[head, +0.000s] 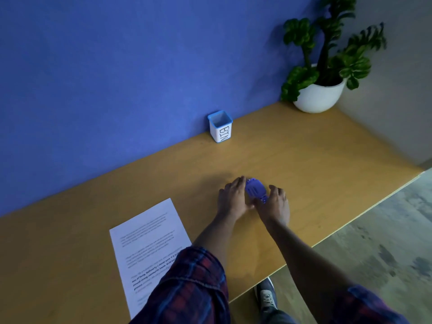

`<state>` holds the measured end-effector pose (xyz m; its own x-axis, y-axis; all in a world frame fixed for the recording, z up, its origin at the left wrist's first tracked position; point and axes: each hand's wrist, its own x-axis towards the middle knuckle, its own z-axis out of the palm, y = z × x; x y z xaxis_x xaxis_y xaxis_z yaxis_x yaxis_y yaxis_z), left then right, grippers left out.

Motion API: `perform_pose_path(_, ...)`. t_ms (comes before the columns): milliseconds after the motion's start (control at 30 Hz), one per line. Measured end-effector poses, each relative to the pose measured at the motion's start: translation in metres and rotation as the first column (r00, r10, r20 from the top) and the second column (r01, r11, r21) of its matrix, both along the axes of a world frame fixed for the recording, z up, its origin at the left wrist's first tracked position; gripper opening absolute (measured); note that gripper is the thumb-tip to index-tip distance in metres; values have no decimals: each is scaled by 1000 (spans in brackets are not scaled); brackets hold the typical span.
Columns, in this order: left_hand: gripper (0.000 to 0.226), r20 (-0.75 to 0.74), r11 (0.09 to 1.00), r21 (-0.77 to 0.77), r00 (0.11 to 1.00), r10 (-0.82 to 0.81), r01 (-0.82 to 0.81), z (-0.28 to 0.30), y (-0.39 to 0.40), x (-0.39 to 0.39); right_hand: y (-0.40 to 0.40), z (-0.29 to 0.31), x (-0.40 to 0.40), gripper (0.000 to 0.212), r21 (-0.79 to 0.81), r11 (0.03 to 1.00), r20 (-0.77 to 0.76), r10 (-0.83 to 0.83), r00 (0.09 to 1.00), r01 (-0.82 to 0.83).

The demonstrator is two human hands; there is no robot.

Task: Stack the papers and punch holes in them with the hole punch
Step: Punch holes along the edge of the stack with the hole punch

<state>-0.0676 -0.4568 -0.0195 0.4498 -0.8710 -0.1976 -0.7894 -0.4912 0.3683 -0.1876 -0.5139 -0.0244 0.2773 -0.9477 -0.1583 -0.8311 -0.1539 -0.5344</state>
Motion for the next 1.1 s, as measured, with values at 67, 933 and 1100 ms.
perform_pose_path(67, 100, -19, 1000, 16, 1000, 7, -7, -4, -8, -3, -5, -2, 1, 54, 36, 999, -1, 23, 1000, -23)
perform_pose_path(933, 103, -86, 998, -39, 996, 38, -42, -8, 21, 3, -1, -3, 19, 25, 226, 973, 116, 25, 993, -51)
perform_pose_path(1100, 100, -80, 997, -39, 995, 59, -62, 0, 59, 13, 32, 1, 30, 28, 249, 964, 136, 58, 989, -91)
